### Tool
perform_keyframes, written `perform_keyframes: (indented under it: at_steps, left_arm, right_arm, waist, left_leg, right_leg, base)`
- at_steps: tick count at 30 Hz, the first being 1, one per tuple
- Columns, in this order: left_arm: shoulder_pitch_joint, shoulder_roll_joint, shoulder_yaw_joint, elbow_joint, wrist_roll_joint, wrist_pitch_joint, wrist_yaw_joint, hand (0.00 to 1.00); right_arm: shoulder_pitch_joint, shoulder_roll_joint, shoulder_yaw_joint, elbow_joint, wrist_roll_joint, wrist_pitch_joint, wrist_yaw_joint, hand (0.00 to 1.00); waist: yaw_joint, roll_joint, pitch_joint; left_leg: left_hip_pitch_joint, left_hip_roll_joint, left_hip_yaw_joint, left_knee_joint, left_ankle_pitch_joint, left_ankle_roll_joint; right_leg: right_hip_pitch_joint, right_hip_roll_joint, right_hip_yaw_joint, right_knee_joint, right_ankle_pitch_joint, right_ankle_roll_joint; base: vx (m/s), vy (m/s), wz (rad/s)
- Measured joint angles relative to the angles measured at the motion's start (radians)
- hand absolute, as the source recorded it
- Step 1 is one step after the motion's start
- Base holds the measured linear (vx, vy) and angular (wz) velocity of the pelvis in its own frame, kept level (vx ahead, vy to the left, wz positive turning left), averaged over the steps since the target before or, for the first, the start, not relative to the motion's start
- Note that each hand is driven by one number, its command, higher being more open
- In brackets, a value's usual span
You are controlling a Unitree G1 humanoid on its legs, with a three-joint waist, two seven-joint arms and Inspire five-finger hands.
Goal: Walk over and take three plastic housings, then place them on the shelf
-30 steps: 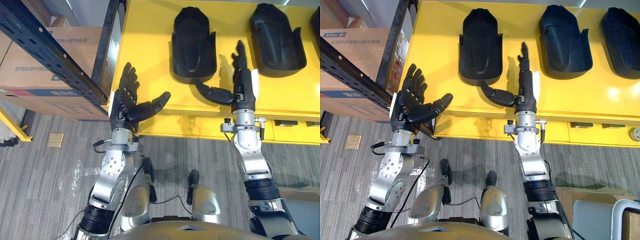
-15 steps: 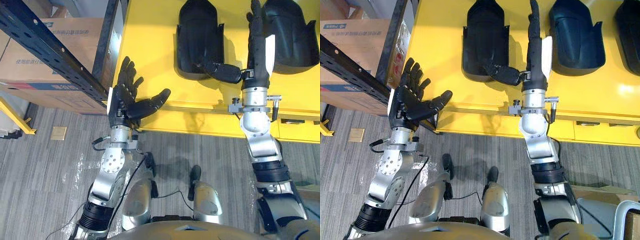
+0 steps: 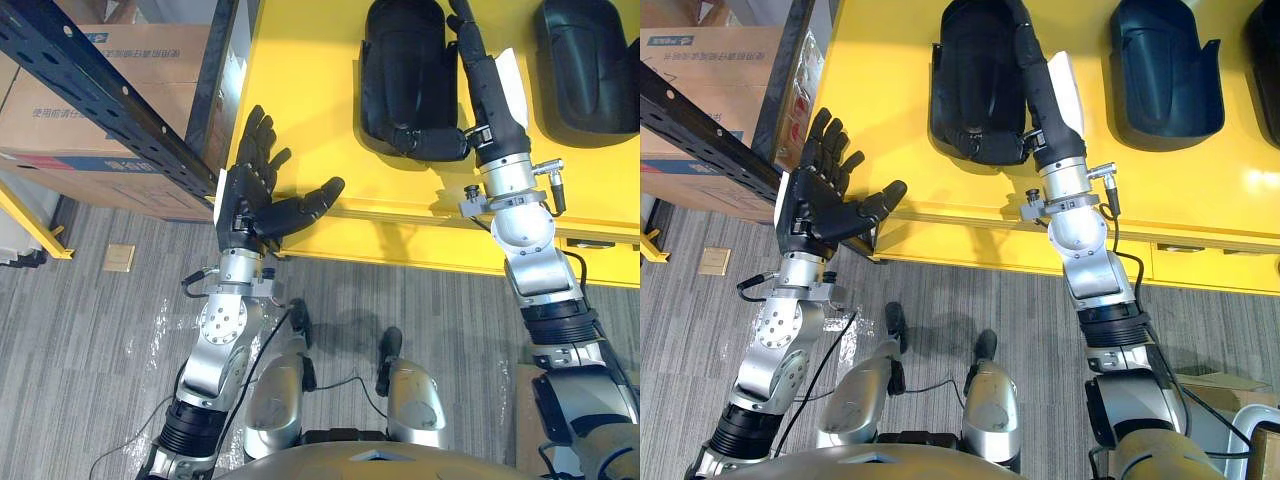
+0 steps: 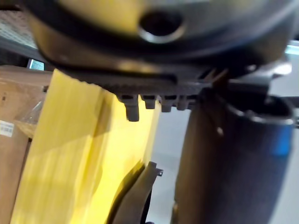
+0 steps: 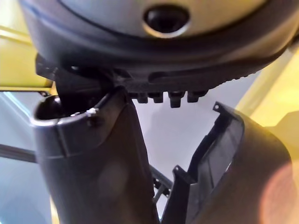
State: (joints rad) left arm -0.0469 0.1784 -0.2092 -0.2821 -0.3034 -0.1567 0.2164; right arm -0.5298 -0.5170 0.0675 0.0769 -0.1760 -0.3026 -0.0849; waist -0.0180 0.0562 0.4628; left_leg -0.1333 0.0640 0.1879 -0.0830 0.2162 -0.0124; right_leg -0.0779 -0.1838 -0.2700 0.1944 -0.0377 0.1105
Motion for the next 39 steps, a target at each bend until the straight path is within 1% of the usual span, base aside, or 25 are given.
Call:
perform_keyframes:
  at_steps: [5,8,10,13,16,19,24,27,29,31,35,39]
  left_arm:
    - [0.001,0.005,0.000,0.000,0.000,0.002,0.000,1.00]
    - [0.003,0.018,0.000,0.000,0.000,0.002,-0.001,1.00]
    - [0.004,0.019,0.000,0.000,0.000,-0.010,0.001,1.00]
    - [0.004,0.020,0.000,0.000,0.000,-0.018,0.003,1.00]
    - [0.004,0.025,0.000,0.000,0.000,-0.018,0.008,1.00]
    - [0.000,0.028,0.000,0.003,0.000,-0.018,0.014,1.00]
    - [-0.005,0.029,0.000,0.005,0.000,-0.022,0.020,1.00]
    - [-0.008,0.029,-0.001,0.012,0.000,-0.035,0.022,1.00]
    - [-0.012,0.028,-0.001,0.016,0.000,-0.041,0.025,1.00]
    - [-0.030,0.029,-0.002,0.019,0.000,-0.041,0.025,1.00]
    - [-0.032,0.029,-0.002,0.021,0.000,-0.041,0.026,1.00]
    - [-0.035,0.029,-0.002,0.021,0.000,-0.041,0.027,1.00]
  right_arm:
    - [0.000,-0.006,0.002,-0.001,-0.020,-0.008,0.010,1.00]
    - [0.000,-0.036,0.006,-0.003,-0.053,-0.017,0.010,1.00]
    - [0.000,-0.041,0.005,-0.003,-0.057,-0.017,0.010,1.00]
    - [0.000,-0.041,0.009,-0.003,-0.095,-0.020,0.005,1.00]
    - [-0.006,-0.047,0.022,-0.003,-0.151,-0.033,-0.016,1.00]
    - [-0.025,-0.083,0.049,-0.003,-0.219,-0.035,-0.044,1.00]
    - [-0.044,-0.085,0.074,-0.001,-0.332,0.003,-0.145,1.00]
    - [-0.058,-0.086,0.085,0.021,-0.337,0.020,-0.180,1.00]
    - [-0.075,-0.086,0.091,0.038,-0.370,0.033,-0.206,1.00]
    - [-0.092,-0.108,0.102,0.053,-0.382,0.053,-0.237,1.00]
    - [-0.111,-0.110,0.109,0.089,-0.406,0.059,-0.254,1.00]
    - [-0.117,-0.117,0.112,0.089,-0.401,0.049,-0.267,1.00]
  waist:
    - [-0.001,-0.002,0.001]
    - [-0.001,-0.005,0.005]
    - [-0.001,-0.009,0.013]
    - [-0.001,-0.007,0.017]
    - [-0.001,-0.007,0.017]
    - [-0.001,-0.007,0.018]
    - [0.000,-0.006,0.018]
    - [-0.001,-0.006,0.018]
    - [-0.003,-0.005,0.018]
    - [0.001,-0.001,0.020]
    - [0.001,0.000,0.021]
    - [0.000,0.009,0.026]
  left_leg:
    - [0.000,0.000,0.000,0.000,0.000,0.000]
    - [0.000,0.000,0.001,0.000,0.000,0.000]
    - [0.001,0.001,0.001,0.000,0.000,0.000]
    - [0.000,0.001,0.003,0.000,0.000,0.000]
    - [0.000,0.001,0.003,0.000,0.000,0.001]
    - [0.000,0.001,0.003,0.000,0.000,0.001]
    - [-0.005,0.001,0.004,0.000,0.000,0.001]
    - [-0.008,0.001,0.003,0.000,0.001,0.002]
    - [-0.012,0.001,0.002,0.000,0.003,0.003]
    - [-0.022,0.001,0.000,0.000,0.007,0.002]
    - [-0.022,0.000,-0.001,0.000,0.008,0.002]
    - [-0.022,-0.001,-0.002,0.000,0.008,0.002]
  right_leg:
    - [0.000,0.000,0.000,0.000,0.000,0.000]
    - [0.000,0.000,0.001,0.000,0.000,0.001]
    - [0.000,0.000,0.002,0.000,0.000,0.001]
    - [-0.002,0.000,0.002,0.000,0.001,0.001]
    - [-0.002,0.000,0.001,0.001,0.001,0.001]
    - [-0.003,0.000,0.001,0.001,0.001,0.001]
    - [-0.009,0.000,0.001,0.000,0.000,0.001]
    - [-0.011,0.000,0.000,0.000,0.000,0.001]
    - [-0.015,0.000,0.000,0.001,0.000,0.001]
    - [-0.026,0.000,-0.001,0.005,0.000,0.001]
    - [-0.030,-0.003,-0.001,0.014,0.000,0.001]
    - [-0.029,-0.003,-0.003,0.014,0.000,0.001]
  base:
    - [0.00,0.000,0.00]
    - [0.00,0.000,0.00]
    - [0.00,0.000,0.00]
    - [0.00,0.000,0.00]
    - [0.00,0.000,0.00]
    - [0.00,0.000,0.00]
    - [0.00,0.000,0.00]
    - [0.00,0.000,0.00]
    - [0.00,0.000,0.02]
    - [0.00,-0.009,0.04]
    - [0.00,0.000,0.00]
    - [0.00,0.000,0.00]
